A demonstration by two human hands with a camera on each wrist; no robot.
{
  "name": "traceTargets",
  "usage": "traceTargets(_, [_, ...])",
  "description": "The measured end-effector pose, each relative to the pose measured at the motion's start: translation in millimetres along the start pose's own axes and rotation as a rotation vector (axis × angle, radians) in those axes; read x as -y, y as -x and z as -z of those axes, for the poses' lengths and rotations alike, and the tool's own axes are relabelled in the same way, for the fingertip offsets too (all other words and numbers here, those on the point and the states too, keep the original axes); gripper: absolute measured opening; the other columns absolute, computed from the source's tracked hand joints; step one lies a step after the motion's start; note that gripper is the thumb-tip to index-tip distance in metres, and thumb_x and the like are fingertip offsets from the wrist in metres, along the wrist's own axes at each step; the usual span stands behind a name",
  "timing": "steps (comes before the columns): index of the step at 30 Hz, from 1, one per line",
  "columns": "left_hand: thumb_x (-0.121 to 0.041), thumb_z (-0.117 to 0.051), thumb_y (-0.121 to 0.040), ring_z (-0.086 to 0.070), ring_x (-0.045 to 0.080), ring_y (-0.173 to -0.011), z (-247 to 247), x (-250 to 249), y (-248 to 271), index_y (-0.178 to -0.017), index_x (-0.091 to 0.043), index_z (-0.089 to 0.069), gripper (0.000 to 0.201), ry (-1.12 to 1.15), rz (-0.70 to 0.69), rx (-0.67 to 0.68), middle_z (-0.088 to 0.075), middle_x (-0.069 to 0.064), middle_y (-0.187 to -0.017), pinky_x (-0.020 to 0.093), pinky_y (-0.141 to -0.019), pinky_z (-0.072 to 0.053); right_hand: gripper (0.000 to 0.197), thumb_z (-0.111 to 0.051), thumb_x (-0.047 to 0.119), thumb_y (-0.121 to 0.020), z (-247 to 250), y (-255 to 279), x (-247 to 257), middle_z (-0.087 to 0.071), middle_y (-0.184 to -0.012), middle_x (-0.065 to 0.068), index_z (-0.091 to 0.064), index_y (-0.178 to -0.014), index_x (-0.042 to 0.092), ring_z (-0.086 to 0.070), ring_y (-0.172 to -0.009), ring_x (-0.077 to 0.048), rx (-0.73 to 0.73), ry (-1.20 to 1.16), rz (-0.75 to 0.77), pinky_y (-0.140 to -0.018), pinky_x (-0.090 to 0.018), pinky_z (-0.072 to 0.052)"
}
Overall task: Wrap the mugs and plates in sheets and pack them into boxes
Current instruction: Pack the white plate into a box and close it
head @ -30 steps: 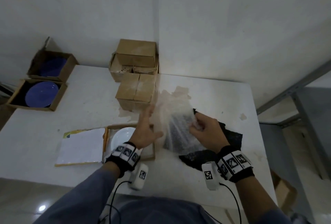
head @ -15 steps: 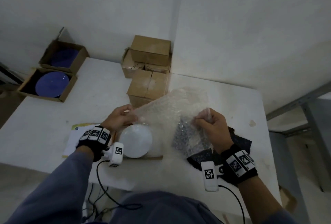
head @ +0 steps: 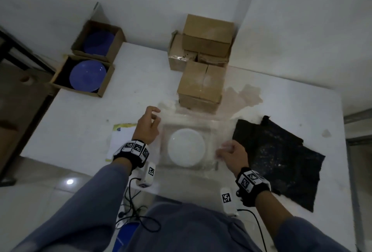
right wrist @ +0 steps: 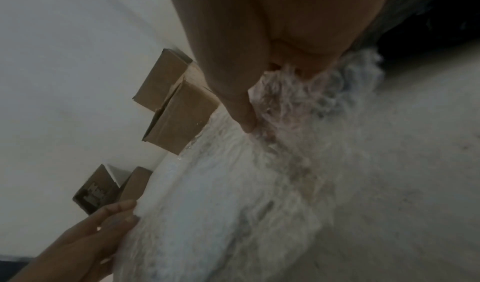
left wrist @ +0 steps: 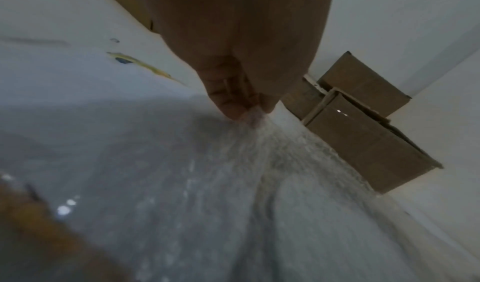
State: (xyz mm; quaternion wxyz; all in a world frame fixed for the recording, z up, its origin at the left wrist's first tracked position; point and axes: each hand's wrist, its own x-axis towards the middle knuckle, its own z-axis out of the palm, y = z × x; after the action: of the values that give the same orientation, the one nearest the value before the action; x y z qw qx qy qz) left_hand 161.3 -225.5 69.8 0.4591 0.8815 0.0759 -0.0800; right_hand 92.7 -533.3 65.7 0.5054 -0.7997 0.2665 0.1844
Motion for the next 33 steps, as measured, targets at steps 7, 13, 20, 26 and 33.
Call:
traceTargets(7, [-0.008, -0.054, -0.093, -0.060, 0.024, -0.079, 12.4, 28.7, 7.0, -0.110, -0.026, -0.050, 0.026, -0.074, 0.074, 0.044, -0.056, 0.007, -0.099, 0.038, -0.069, -0.054, 0.049, -0.077, 0.020, -0.079, -10.9, 6.1, 4.5, -0.064, -0.084, -0.006, -0.049, -0.118, 0.019, -0.061, -0.073, -0.019, -0.103, 0.148, 0.040, -0.076, -0.038, -0.056])
traceTargets(13, [-0.021, -0.072, -0.075, -0.054, 0.023, -0.096, 19.3, -7.8, 19.8, -0.109, -0.015, -0.064, 0.036, -0.384, -0.580, 0.014, -0.054, 0.005, -0.108, 0.034, -0.079, -0.048, 0.064, -0.078, 0.031, -0.071, -7.9, 12.6, 21.9, -0.047, -0.120, -0.004, -0.051, -0.128, 0.018, -0.049, -0.108, -0.023, -0.248, 0.641, 0.520, -0.088, -0.038, -0.044])
traceTargets(20, [-0.023, -0.075, -0.055, -0.048, 0.035, -0.117, -12.5, -19.2, 36.5, -0.125, -0.013, -0.053, 0.074, -0.847, -0.495, 0.318, -0.046, 0.017, -0.134, 0.045, -0.093, -0.039, 0.104, -0.079, 0.052, -0.059, -41.5, -1.7, 40.6, -0.036, -0.141, -0.011, -0.031, -0.144, 0.017, -0.036, -0.132, -0.032, 0.193, 1.181, 0.548, -0.111, -0.044, -0.031])
traceTargets(26, [-0.005, -0.050, -0.079, -0.058, 0.027, -0.094, 10.8, -42.1, 27.8, -0.098, -0.015, -0.072, 0.031, -0.588, -0.728, 0.018, -0.063, 0.007, -0.109, 0.038, -0.076, -0.044, 0.099, -0.077, 0.057, -0.055, -45.0, -9.2, 34.9, -0.039, -0.135, -0.008, -0.039, -0.138, 0.018, -0.040, -0.124, -0.031, 0.149, 1.199, 0.618, -0.106, -0.043, -0.036])
traceTargets(33, [-0.032, -0.075, -0.070, -0.051, 0.040, -0.118, -31.0, -6.4, 30.1, -0.139, -0.007, -0.048, 0.078, -0.711, -0.557, 0.573, -0.048, 0.023, -0.136, 0.051, -0.097, -0.045, 0.101, -0.075, 0.060, -0.058, -45.5, -13.8, 37.5, -0.037, -0.138, -0.008, -0.038, -0.141, 0.017, -0.039, -0.124, -0.030, 0.168, 1.188, 0.670, -0.108, -0.043, -0.034])
